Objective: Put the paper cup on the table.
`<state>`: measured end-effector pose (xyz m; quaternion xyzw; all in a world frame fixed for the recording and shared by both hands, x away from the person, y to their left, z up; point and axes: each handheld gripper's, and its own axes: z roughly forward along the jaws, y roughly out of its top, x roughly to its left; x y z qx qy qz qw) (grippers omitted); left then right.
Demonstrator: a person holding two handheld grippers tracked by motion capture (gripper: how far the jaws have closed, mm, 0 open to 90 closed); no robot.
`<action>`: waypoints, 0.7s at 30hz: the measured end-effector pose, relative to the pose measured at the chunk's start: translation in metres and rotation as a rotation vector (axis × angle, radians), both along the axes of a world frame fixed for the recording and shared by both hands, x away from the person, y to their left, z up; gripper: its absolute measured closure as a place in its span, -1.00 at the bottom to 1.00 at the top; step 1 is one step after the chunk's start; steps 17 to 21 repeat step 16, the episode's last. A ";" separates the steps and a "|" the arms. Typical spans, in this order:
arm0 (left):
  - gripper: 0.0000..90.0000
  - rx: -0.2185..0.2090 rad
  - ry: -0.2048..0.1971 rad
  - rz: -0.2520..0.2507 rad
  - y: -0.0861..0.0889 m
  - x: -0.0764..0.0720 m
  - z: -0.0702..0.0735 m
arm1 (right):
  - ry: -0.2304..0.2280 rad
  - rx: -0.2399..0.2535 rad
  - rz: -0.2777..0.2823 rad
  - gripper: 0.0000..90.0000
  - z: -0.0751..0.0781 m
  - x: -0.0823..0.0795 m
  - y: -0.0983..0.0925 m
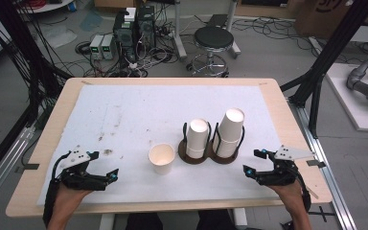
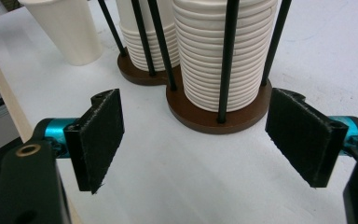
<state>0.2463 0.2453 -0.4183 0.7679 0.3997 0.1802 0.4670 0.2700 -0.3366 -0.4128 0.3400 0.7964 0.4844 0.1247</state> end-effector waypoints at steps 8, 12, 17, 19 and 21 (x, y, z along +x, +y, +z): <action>-0.96 -0.006 0.005 -0.003 -0.001 0.000 -0.001 | -0.002 0.001 -0.001 -0.56 0.000 0.000 0.000; -0.96 -0.007 0.001 -0.001 -0.001 0.000 -0.001 | -0.005 0.003 -0.002 -0.56 0.001 -0.001 0.000; -0.96 -0.009 0.002 -0.003 -0.001 0.000 -0.001 | -0.009 0.012 -0.004 -0.56 0.001 -0.001 -0.001; -0.96 -0.009 0.002 -0.003 -0.001 0.000 -0.001 | -0.009 0.012 -0.004 -0.56 0.001 -0.001 -0.001; -0.96 -0.009 0.002 -0.003 -0.001 0.000 -0.001 | -0.009 0.012 -0.004 -0.56 0.001 -0.001 -0.001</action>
